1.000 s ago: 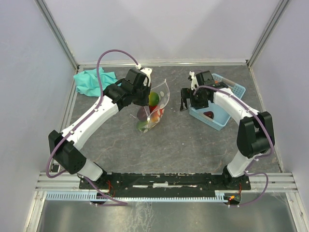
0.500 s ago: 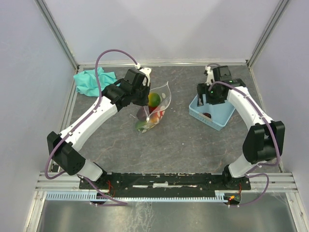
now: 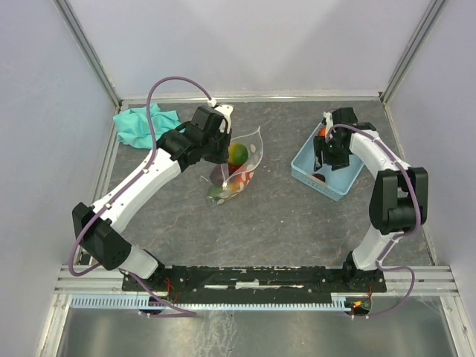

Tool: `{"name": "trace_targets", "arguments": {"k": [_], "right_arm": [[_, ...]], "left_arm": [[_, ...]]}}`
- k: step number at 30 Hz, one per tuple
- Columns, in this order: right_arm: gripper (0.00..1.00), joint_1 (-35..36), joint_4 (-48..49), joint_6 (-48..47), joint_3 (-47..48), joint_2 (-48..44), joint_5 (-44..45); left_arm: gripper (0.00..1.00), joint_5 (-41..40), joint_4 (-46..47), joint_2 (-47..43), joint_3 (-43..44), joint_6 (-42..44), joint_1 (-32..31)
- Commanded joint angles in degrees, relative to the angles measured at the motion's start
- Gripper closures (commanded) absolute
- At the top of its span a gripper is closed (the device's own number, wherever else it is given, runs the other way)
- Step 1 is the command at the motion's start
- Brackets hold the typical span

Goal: Place the food in the zip-top bag and seal the zipper
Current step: Pick up the fake fruit from the bin.

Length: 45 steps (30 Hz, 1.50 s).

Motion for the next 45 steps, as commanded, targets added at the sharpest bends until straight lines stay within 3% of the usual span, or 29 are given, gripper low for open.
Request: {"name": "trace_targets", "arguments": {"k": [1, 17, 22, 30, 39, 45], "right_arm": [[0.30, -0.3, 2.0, 0.3, -0.7, 3.4, -2.8], [0.32, -0.5, 2.3, 0.4, -2.6, 10.6, -5.4], [0.38, -0.4, 1.7, 0.6, -3.1, 10.0, -4.6], [0.51, -0.4, 1.4, 3.6, -3.3, 4.2, -4.8], [0.52, 0.0, -1.0, 5.6, -1.1, -5.4, -5.1], [0.52, 4.4, -2.1, 7.1, 2.5, -12.5, -5.3]], "left_arm": [[0.97, 0.4, 0.6, -2.7, 0.1, 1.1, 0.1], [0.97, 0.8, 0.2, -2.7, 0.4, 1.0, 0.1], [0.97, 1.1, 0.2, -2.3, 0.8, 0.9, 0.2], [0.97, 1.7, 0.2, -2.2, 1.1, 0.6, 0.2], [0.97, 3.0, 0.5, -2.0, 1.2, 0.2, 0.1], [0.97, 3.4, 0.9, -1.8, 1.2, 0.2, 0.1]]}}
